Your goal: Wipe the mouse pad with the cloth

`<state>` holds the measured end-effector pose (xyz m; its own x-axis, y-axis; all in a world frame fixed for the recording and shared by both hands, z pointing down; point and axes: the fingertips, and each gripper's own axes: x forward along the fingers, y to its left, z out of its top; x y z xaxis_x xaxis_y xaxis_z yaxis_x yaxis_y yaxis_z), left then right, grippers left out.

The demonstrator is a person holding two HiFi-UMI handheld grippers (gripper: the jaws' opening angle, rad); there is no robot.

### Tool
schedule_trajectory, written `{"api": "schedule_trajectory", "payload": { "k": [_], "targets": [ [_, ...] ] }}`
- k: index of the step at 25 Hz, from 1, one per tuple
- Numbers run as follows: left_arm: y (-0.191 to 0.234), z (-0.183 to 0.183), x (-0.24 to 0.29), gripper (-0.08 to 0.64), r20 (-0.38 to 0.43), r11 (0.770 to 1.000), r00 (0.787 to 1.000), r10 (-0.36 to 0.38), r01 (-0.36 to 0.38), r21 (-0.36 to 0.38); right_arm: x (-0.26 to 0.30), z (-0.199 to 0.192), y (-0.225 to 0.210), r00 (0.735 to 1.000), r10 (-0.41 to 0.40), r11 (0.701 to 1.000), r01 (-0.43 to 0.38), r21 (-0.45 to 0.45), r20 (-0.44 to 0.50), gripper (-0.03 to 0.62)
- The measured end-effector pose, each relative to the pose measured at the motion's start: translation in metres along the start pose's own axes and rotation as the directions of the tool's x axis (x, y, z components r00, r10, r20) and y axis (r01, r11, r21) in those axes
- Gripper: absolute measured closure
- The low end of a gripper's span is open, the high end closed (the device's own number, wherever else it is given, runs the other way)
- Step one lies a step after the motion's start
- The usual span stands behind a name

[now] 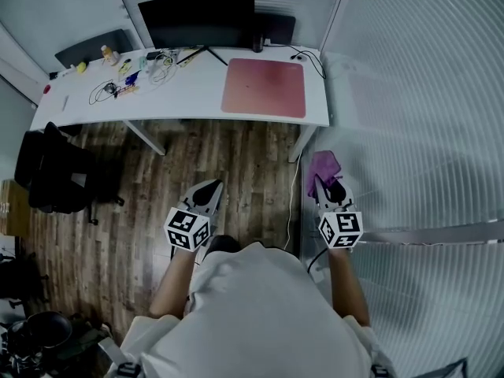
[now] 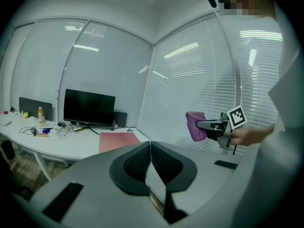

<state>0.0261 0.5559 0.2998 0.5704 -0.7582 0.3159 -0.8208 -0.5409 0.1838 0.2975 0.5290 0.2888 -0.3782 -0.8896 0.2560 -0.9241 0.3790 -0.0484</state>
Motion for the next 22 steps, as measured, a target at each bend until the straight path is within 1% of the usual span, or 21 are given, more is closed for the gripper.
{"api": "schedule_trajectory", "payload": {
  "k": [6,11,16,22],
  "targets": [
    [-0.007,-0.004,0.006,0.541,-0.006,1.000,1.000,0.009,-0.009,-0.013,0.000,-0.005,-0.007,1.000,0.013,1.000,-0.013,0.002,-0.011,0.459],
    [-0.002,-0.003,0.014,0.541,-0.010,1.000,1.000,0.006,-0.006,-0.019,0.006,-0.009,-0.017,1.000,-0.002,1.000,0.003,0.009,-0.028,0.459],
    [0.016,0.000,0.026,0.542,-0.018,1.000,1.000,-0.018,0.018,-0.013,0.024,-0.008,-0.016,0.999,-0.024,1.000,0.024,0.003,-0.041,0.459],
    [0.047,0.021,0.052,0.541,-0.004,0.999,0.999,-0.047,0.047,0.000,0.057,0.002,-0.022,0.997,-0.058,0.998,0.058,-0.002,-0.047,0.459]
  ]
}}
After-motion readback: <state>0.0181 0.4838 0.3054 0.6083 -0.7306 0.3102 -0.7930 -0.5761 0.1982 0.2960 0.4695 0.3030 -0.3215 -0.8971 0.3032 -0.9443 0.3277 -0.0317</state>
